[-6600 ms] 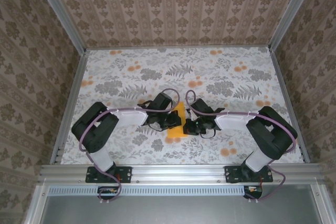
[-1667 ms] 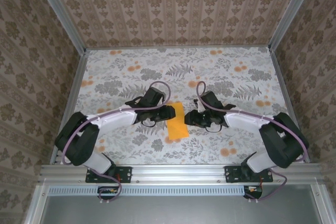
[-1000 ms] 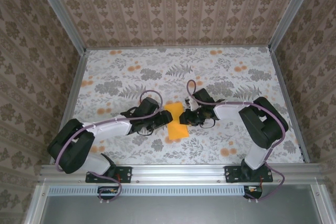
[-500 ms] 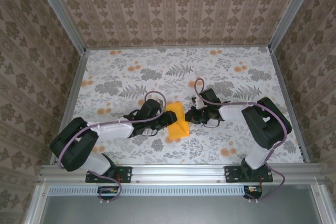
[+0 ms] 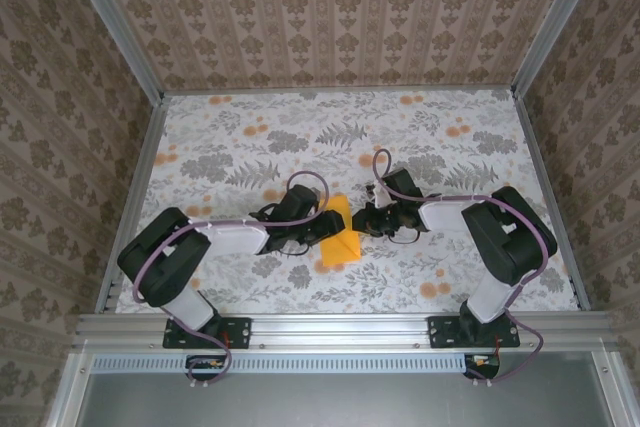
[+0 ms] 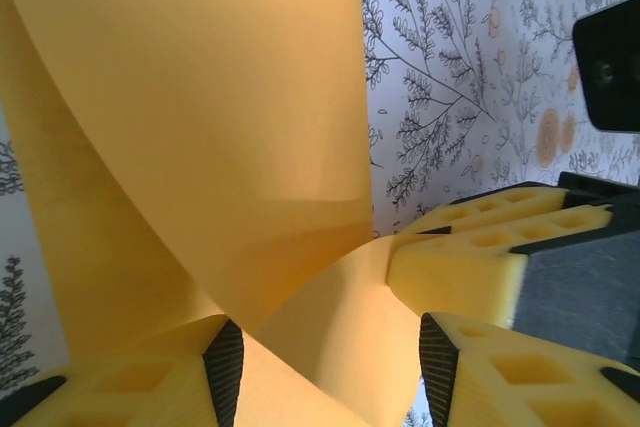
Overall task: Fold a paper plane with a square sheet of paper (pick it up from the middle)
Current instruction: Fold the triangle a second time at the center of the table, then turn over the paper at the center of the table.
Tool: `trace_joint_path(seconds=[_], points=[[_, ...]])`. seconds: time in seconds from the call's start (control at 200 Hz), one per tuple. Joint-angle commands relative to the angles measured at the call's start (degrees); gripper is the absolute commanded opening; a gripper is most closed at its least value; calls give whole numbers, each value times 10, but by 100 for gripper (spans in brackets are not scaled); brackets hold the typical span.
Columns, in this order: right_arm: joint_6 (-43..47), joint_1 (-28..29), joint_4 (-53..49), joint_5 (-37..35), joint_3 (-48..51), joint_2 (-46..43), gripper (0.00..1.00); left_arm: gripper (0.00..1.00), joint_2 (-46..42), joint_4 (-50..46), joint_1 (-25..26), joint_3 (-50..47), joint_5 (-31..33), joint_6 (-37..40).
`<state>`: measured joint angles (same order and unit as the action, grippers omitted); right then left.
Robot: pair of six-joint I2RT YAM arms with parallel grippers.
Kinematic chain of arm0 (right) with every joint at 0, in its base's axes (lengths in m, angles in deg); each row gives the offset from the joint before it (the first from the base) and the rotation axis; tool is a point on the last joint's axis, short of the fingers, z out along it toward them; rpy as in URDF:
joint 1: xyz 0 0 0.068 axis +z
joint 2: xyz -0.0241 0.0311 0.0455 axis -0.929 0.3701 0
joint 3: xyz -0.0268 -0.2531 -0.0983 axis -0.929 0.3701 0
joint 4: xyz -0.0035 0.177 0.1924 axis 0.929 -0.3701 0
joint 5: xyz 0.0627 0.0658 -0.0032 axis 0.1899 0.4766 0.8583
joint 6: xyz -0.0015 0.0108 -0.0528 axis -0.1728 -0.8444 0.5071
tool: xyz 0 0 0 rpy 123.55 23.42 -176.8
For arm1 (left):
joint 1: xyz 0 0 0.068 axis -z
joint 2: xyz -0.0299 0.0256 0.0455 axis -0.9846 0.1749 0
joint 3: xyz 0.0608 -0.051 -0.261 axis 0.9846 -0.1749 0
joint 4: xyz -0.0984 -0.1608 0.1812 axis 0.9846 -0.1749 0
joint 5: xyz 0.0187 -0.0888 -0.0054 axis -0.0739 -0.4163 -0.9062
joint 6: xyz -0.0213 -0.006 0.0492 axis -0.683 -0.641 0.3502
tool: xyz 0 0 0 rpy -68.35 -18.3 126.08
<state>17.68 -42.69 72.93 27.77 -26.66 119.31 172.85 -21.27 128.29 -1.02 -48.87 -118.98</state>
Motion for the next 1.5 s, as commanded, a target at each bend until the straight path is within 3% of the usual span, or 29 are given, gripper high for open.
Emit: trace_joint_path(seconds=[0.0,0.085,0.2,0.425,0.555,0.73,0.895,1.045,1.115,1.3,1.495], points=[[-9,-8,4,17,3,-20,17,51,8,3,2,18,-5,16],[-14,-14,2,15,6,-30,22,47,8,4,1,17,1,18],[-13,-32,-24,-4,9,-65,39,40,7,16,0,12,1,23],[13,-56,-105,-136,12,-183,73,15,16,59,-20,-1,-38,25],[22,-68,-128,-181,10,-224,80,9,-1,31,-26,8,-44,60],[11,-90,-122,-203,23,-244,83,8,-74,-161,-29,69,-10,159],[9,-103,-83,-198,55,-254,85,8,-126,-415,-30,181,78,261],[6,-104,-52,-199,82,-257,95,8,-96,-612,-25,315,186,316],[10,-103,-52,-200,85,-261,100,8,-60,-681,-14,369,251,328],[9,-104,-44,-218,103,-285,100,9,84,-810,23,508,424,316],[-6,-104,-48,-265,120,-304,100,8,261,-911,62,663,519,290]])
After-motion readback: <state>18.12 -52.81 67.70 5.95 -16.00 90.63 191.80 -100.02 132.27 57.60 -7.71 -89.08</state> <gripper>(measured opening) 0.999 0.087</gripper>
